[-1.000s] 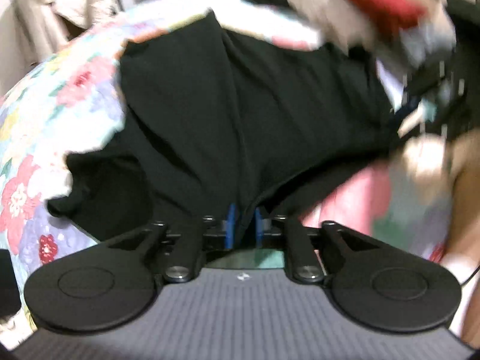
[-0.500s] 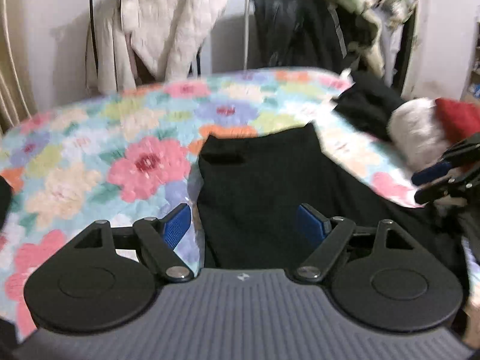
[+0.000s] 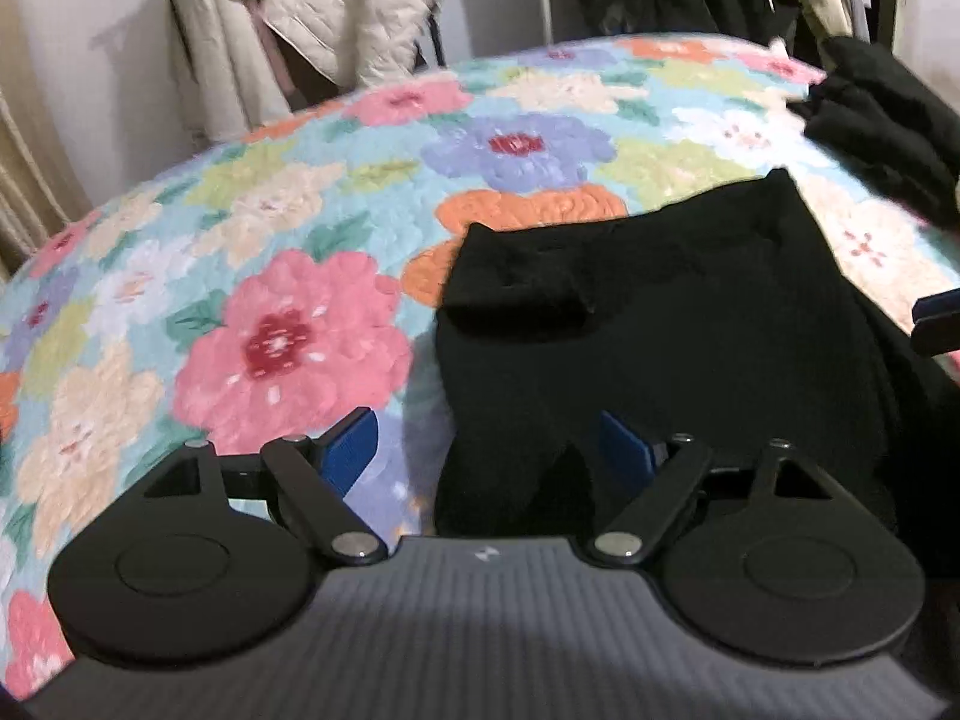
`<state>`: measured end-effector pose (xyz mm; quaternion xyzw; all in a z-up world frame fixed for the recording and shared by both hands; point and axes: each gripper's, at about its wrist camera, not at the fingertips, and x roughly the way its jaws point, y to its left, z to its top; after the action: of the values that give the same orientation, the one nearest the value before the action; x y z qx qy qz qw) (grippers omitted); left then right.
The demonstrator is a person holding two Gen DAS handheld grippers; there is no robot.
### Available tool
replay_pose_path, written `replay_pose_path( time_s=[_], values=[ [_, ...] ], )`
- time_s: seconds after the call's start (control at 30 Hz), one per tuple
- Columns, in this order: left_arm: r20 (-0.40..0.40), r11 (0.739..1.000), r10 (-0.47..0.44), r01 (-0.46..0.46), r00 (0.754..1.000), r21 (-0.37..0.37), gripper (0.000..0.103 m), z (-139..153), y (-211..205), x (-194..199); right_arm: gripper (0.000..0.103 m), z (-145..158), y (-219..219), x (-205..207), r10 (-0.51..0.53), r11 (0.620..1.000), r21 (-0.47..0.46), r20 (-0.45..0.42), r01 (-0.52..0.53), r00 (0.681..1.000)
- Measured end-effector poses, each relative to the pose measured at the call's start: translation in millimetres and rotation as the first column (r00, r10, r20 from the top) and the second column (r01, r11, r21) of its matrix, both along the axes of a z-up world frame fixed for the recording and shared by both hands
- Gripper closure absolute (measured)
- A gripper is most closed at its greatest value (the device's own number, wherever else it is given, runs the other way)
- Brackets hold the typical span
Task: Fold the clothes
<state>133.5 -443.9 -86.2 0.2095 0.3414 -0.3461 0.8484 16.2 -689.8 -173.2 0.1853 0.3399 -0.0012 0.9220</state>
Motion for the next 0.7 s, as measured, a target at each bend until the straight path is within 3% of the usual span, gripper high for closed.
replay_pose_path(
  time_s=[0.07, 0.13, 0.17, 0.23, 0.37, 0.5, 0.53, 0.6, 0.7],
  values=[
    [0.01, 0.999, -0.011, 0.011, 1.0, -0.032, 0.044, -1.7, -3.2, 0.6, 0.056, -7.1, -4.3, 8.3, -0.003, 0.999, 0.048, 0.01, 0.002, 1.0],
    [-0.019, 0.999, -0.028, 0.027, 0.999, -0.033, 0.085, -9.0, -8.4, 3.8, 0.055, -14.8, -7.9, 13.2, 0.003, 0.995, 0.098, 0.005, -0.004, 1.0],
    [-0.032, 0.999, -0.031, 0.03, 0.999, -0.031, 0.1, -12.5, -10.8, 5.3, 0.055, -18.0, -6.7, 12.3, 0.031, 0.993, 0.116, 0.001, -0.031, 1.0],
    [-0.015, 0.998, -0.037, 0.036, 0.999, -0.06, 0.1, -13.7, -9.8, 3.7, 0.054, -24.2, -4.1, 10.0, 0.088, 0.985, 0.152, -0.005, -0.086, 0.996],
    [0.148, 0.998, 0.052, -0.047, 0.988, -0.038, 0.1, -3.2, 3.6, 0.2, 0.053, -30.4, -7.3, 11.2, 0.068, 0.985, 0.159, 0.0, -0.067, 0.998],
    [0.178, 0.951, 0.309, -0.305, 0.934, -0.049, 0.1, 1.0, 47.9, 22.7, 0.052, -32.4, -9.5, 9.3, 0.074, 0.981, 0.18, -0.001, -0.072, 0.997],
    [0.184, 0.943, 0.33, -0.334, 0.926, -0.009, 0.1, -2.3, 56.9, 26.2, 0.051, -32.3, -9.4, 9.1, 0.079, 0.981, 0.176, -0.003, -0.078, 0.997],
    [0.234, 0.932, 0.308, -0.342, 0.922, 0.122, 0.1, -13.8, 68.0, 23.4, 0.049, -31.1, -7.8, 7.3, 0.091, 0.982, 0.169, -0.009, -0.089, 0.996],
    [0.203, 0.947, 0.255, -0.287, 0.946, 0.148, 0.1, -22.5, 79.5, 8.1, 0.046, -32.2, -6.9, 8.4, 0.093, 0.981, 0.169, -0.008, -0.09, 0.996]
  ],
)
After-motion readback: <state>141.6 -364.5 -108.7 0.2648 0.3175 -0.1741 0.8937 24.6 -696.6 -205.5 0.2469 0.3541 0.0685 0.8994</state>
